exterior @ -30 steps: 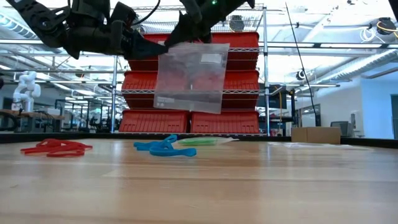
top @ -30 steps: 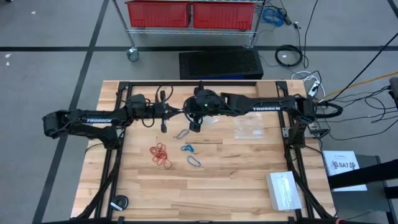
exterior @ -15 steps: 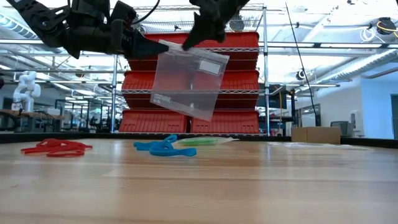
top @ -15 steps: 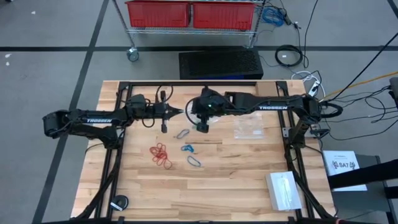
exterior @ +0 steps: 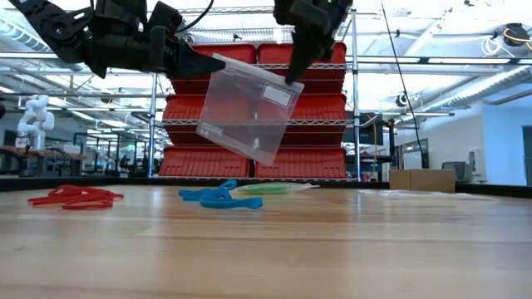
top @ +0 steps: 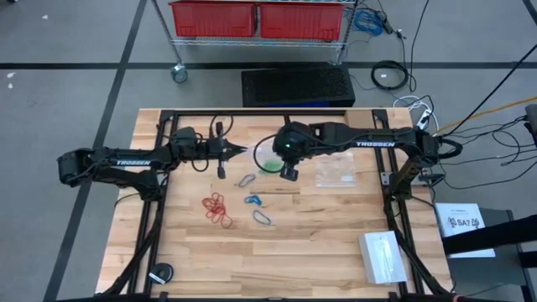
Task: Sort rubber bands
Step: Open the left transparent zip bag
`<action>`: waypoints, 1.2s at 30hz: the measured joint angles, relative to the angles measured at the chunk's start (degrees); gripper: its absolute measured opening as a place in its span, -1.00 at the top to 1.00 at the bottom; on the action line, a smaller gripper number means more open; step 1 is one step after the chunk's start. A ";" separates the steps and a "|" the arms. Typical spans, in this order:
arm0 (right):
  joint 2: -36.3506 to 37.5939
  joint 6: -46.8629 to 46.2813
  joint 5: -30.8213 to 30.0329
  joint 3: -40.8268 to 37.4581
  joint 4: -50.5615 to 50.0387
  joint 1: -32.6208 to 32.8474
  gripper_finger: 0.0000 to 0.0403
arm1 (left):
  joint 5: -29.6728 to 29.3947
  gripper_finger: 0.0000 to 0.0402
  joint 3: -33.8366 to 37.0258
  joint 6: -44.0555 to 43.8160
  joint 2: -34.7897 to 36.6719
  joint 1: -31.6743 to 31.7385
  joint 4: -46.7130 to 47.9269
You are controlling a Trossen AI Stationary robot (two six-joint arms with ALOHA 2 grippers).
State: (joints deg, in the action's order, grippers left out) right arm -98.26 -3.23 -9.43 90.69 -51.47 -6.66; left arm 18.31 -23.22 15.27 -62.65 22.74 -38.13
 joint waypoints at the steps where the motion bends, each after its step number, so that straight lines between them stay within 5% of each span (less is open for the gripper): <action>1: 0.00 -0.54 0.00 -0.02 -1.31 0.00 0.95 | -0.01 1.00 0.00 0.02 0.00 0.00 0.00; 9: 0.02 -3.24 -0.55 -0.04 -3.78 1.04 0.89 | -0.04 1.00 0.00 0.04 0.00 0.00 0.13; 22: 3.03 -3.34 -2.43 -0.15 4.42 2.98 0.24 | -0.35 1.00 0.00 0.08 0.09 0.04 0.77; 27: 4.37 -1.66 -2.39 0.00 9.11 2.99 0.29 | -0.42 1.00 0.00 0.11 0.04 0.00 1.19; 36: 5.11 -2.49 -2.49 3.40 1.83 2.99 0.37 | -0.48 1.00 0.00 0.15 0.02 0.00 1.38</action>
State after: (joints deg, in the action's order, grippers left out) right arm -93.14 -5.72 -11.92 94.09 -49.64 -3.66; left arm 17.82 -23.22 15.42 -62.63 22.74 -36.75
